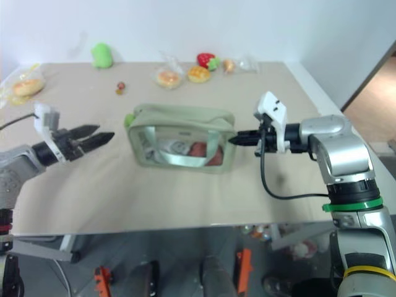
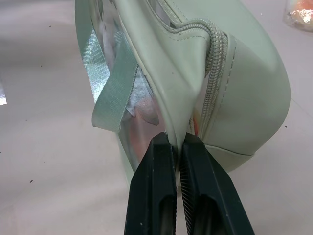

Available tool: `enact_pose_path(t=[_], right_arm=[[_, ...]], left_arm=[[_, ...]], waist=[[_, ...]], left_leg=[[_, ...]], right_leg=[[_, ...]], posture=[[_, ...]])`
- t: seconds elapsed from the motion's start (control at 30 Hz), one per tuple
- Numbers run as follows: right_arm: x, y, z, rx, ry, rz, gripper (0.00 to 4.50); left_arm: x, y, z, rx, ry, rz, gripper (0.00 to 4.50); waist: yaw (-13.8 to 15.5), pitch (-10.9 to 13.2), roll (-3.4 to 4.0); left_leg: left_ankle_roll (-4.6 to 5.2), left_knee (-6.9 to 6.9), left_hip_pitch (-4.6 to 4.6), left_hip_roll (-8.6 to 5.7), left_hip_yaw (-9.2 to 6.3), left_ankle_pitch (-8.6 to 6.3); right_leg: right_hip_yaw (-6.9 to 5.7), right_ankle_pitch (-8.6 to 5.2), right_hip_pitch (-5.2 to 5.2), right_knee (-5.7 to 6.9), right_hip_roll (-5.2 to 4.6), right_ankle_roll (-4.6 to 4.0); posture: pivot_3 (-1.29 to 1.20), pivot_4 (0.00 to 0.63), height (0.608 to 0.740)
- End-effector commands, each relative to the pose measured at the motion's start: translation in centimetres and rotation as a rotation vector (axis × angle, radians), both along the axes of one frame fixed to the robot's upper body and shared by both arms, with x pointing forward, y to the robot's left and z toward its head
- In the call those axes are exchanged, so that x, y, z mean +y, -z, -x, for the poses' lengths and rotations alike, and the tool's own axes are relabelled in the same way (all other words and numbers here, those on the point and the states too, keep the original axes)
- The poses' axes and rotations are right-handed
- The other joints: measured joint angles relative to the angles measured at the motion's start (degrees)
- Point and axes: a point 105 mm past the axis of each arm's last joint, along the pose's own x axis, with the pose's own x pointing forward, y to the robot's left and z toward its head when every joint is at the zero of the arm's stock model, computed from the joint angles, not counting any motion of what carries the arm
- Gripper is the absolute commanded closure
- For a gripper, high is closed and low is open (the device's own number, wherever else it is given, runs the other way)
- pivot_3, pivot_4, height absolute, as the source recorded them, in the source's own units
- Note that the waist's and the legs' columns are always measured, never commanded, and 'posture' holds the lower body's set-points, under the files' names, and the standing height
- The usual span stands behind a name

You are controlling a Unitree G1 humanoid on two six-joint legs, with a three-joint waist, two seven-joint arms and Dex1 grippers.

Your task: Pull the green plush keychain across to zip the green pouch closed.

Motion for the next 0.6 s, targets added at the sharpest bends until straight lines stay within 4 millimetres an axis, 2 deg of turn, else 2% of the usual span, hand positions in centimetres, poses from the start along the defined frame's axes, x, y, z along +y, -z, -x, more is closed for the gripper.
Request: enact_pose_path(t=[0.03,0.4,0.6], right_arm=[[0.3,-0.8,0.4,-0.044,-0.019,0.003,4.45],[0.1,-0.5,0.7,-0.048,-0.015,0.013,4.45],[0.1,-0.5,0.7,-0.054,-0.013,0.011,4.45]], left_arm=[[0.1,-1.2,-0.6,-0.067,-0.013,-0.064,0.0],[-0.1,-2.8,-2.0,-0.07,-0.024,0.084,0.0],[-1.0,-1.7,-2.5,-0.026,-0.003,0.083,0.0]], waist=[[-0.03,0.0,0.0],[-0.05,0.0,0.0],[-0.05,0.0,0.0]], left_leg=[[0.0,-0.02,0.0,0.01,-0.01,0.0],[0.0,0.0,0.03,0.03,-0.02,0.0],[0.0,0.0,0.03,0.03,-0.02,0.0]], right_leg=[[0.0,0.0,-0.01,0.0,0.01,0.0],[0.01,0.1,0.0,0.01,0.05,0.01],[0.01,0.13,0.0,0.01,0.05,0.04]], posture=[[0.0,0.15,0.74],[0.0,0.15,0.74],[0.0,0.15,0.74]])
